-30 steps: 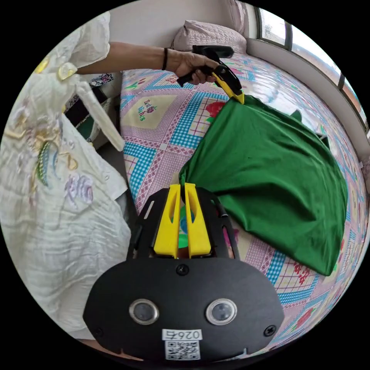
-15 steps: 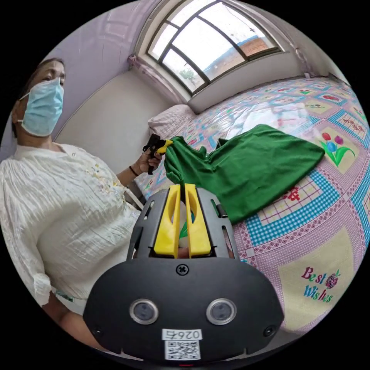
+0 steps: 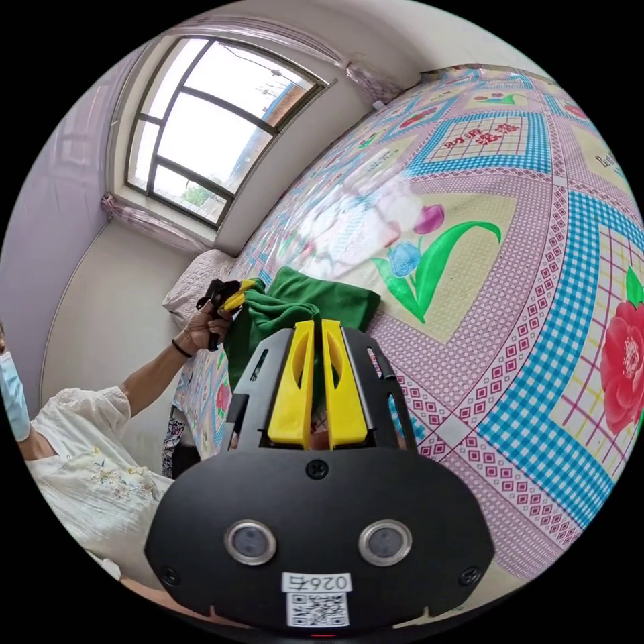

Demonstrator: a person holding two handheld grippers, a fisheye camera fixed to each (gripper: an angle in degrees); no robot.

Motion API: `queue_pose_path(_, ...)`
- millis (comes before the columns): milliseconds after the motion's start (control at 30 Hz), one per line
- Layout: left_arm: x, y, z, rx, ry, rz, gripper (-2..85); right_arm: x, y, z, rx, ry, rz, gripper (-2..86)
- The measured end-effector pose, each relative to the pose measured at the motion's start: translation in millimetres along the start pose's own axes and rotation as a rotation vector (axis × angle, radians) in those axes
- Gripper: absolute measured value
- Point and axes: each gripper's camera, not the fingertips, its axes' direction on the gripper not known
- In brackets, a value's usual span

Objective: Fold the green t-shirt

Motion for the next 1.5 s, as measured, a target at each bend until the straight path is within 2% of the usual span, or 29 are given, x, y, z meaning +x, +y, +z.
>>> queue_pose_path(200,-35,-26,-3,0.044,0.189,-0.045,0.3,20,-27,9,-0.011,-0.006,0.104,1.3)
queue_pose_path(267,-34,-32,-23,0.156,0.327,-0.002,-0.2,27,-27,1,0.021,-0.034,0.144,3.4)
queue_pose_path(333,-25,-31,-41,0.238,0.359,0.031,-0.5,27,-25,-8,0.047,-0.082,0.149,4.5)
queue_pose_path(400,1,-28,-50,0.250,0.232,0.092,-0.8,18,-20,-21,0.088,-0.085,0.138,4.2)
queue_pose_path(467,49,-22,-17,0.084,-0.081,0.214,-0.9,-10,-16,-26,0.098,-0.016,0.077,3.0)
queue_pose_path(567,90,-9,80,-0.189,-0.347,0.396,-1.0,-52,-20,4,-0.001,0.046,-0.037,1.3)
queue_pose_path(667,99,-9,182,-0.376,-0.413,0.513,-1.0,-82,-29,52,-0.121,0.135,-0.132,-0.5)
queue_pose_path(733,87,-24,230,-0.444,-0.470,0.513,-1.0,-88,-36,77,-0.185,0.230,-0.163,-0.7)
queue_pose_path(767,70,-38,249,-0.465,-0.577,0.442,-1.0,-85,-41,87,-0.213,0.315,-0.164,-0.8)
queue_pose_path(800,65,-45,252,-0.463,-0.529,0.423,-1.0,-83,-42,89,-0.219,0.334,-0.159,-0.8)
queue_pose_path(867,50,-65,226,-0.291,-0.386,0.267,-1.0,-74,-40,72,-0.169,0.267,-0.094,-0.9)
queue_pose_path(933,57,-61,210,-0.205,-0.325,0.265,-1.0,-75,-28,53,-0.112,0.236,-0.070,-0.9)
queue_pose_path(1033,82,-41,208,-0.129,-0.348,0.319,-1.0,-79,-2,42,-0.071,0.126,-0.050,-0.9)
queue_pose_path(1100,90,-37,222,-0.153,-0.432,0.336,-1.0,-83,9,53,-0.106,0.095,-0.065,-0.9)
queue_pose_path(1133,88,-38,231,-0.187,-0.515,0.304,-1.0,-86,14,64,-0.150,0.166,-0.071,-0.9)
queue_pose_path(1167,92,-36,234,-0.194,-0.515,0.295,-1.0,-89,19,70,-0.158,0.272,-0.067,-0.9)
queue_pose_path(1200,98,-33,232,-0.177,-0.498,0.301,-1.0,-92,22,71,-0.158,0.298,-0.075,-0.9)
queue_pose_path(1300,145,1,210,-0.073,-0.442,0.398,-1.0,-127,46,58,-0.063,0.339,-0.163,-0.9)
queue_pose_path(1400,195,69,198,-0.026,-0.556,0.503,-1.0,-177,86,60,-0.055,0.336,-0.285,-0.9)
queue_pose_path(1500,222,150,207,0.002,-0.681,0.552,-1.0,-228,139,86,-0.135,0.333,-0.412,-0.9)
